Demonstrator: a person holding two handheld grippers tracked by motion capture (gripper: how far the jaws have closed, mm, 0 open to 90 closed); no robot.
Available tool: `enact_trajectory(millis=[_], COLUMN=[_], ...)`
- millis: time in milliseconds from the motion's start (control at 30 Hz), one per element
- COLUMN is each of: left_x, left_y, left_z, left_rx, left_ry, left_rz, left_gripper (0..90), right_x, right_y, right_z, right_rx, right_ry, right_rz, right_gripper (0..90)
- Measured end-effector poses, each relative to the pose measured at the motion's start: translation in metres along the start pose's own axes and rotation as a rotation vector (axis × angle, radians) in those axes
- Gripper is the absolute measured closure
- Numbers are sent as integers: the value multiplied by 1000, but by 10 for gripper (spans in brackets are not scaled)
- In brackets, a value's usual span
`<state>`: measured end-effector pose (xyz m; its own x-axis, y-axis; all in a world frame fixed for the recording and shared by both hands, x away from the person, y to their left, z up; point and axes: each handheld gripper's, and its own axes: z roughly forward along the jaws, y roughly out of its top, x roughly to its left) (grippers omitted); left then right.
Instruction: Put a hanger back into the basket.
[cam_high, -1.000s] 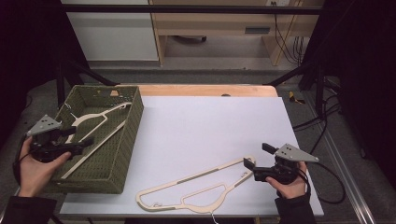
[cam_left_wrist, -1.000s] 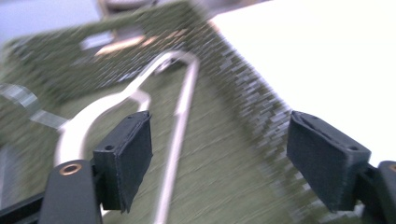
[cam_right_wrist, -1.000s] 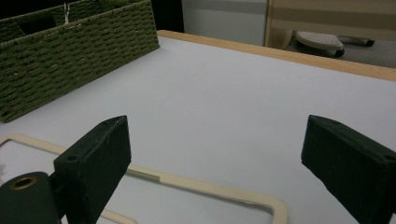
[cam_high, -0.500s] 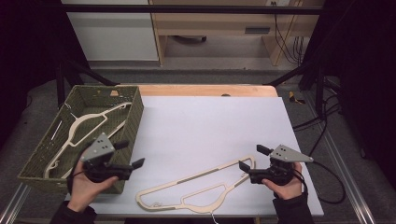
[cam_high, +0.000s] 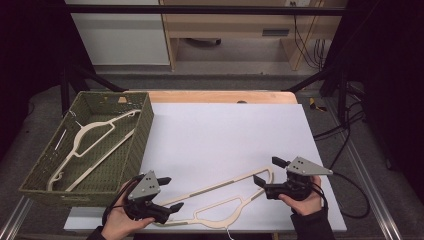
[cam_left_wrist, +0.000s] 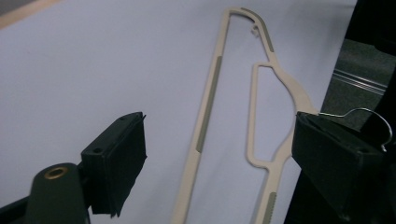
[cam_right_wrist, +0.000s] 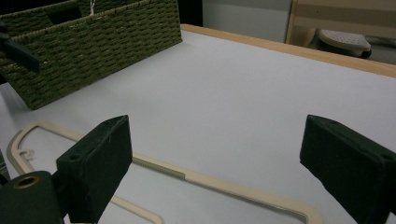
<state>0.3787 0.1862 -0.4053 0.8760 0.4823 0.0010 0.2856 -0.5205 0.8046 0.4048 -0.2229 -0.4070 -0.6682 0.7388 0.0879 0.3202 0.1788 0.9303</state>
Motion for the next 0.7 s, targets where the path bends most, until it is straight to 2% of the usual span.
enact_trajectory(millis=[133, 333, 433, 600, 633, 700], left_x=[-3, -9, -11, -14, -15, -14], left_y=[-10, -22, -26, -32, -33, -35], left_z=[12, 24, 31, 41, 43, 45], left_rx=[44, 125, 182, 270, 271, 299], left_ry=[-41, -92, -111, -149, -152, -163], left_rz=[3, 49, 68, 125, 114, 132], left_gripper=[210, 259, 304, 419, 439, 483], right_x=[2, 3, 4, 6, 7, 7], right_y=[0, -1, -2, -3, -3, -3], right_z=[2, 3, 4, 6, 6, 7], right_rx=[2, 9, 14, 23, 25, 30], right_ry=[3, 9, 13, 24, 25, 26], right_rz=[2, 0, -7, -14, -14, -18], right_gripper=[97, 97, 97, 98, 98, 99])
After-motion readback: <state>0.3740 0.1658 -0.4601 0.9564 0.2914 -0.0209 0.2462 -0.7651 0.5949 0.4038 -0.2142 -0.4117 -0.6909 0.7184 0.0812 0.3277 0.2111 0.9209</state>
